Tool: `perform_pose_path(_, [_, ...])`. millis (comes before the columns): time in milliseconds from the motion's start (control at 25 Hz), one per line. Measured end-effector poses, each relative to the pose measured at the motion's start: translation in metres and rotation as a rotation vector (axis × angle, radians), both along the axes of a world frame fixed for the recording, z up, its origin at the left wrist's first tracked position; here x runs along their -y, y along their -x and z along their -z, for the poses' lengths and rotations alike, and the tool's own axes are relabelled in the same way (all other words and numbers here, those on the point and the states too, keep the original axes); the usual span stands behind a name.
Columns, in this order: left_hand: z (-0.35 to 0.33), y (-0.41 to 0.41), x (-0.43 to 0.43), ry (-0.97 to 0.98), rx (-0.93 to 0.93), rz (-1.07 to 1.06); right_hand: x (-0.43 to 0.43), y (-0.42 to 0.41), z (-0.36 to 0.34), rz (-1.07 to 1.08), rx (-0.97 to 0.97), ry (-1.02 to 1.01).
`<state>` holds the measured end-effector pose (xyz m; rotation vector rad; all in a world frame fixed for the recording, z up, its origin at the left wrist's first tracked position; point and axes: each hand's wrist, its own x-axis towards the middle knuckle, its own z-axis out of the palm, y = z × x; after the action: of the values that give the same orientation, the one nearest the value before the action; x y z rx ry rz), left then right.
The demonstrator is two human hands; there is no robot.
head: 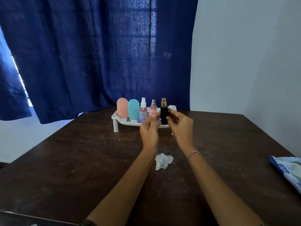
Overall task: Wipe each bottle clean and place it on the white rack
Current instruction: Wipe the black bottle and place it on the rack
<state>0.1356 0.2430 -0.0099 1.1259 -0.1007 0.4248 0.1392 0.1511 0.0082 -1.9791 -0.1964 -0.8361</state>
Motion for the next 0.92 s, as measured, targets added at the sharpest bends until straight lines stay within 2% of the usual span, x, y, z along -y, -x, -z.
perform_pose_path(160, [0.006,-0.022,0.005,-0.11,0.021,-0.048,0.0,-0.021,0.005,0.028,-0.036,-0.045])
perform_pose_path(360, [0.015,-0.035,0.001,-0.156,-0.08,-0.082,-0.005,-0.041,0.016,0.081,-0.001,0.035])
perform_pose_path(600, [0.017,-0.037,-0.001,-0.18,-0.121,-0.062,-0.016,-0.052,0.026,0.125,0.005,0.004])
perform_pose_path(920, [0.017,-0.033,0.0,-0.289,-0.115,-0.042,-0.012,-0.056,0.034,0.237,-0.006,0.142])
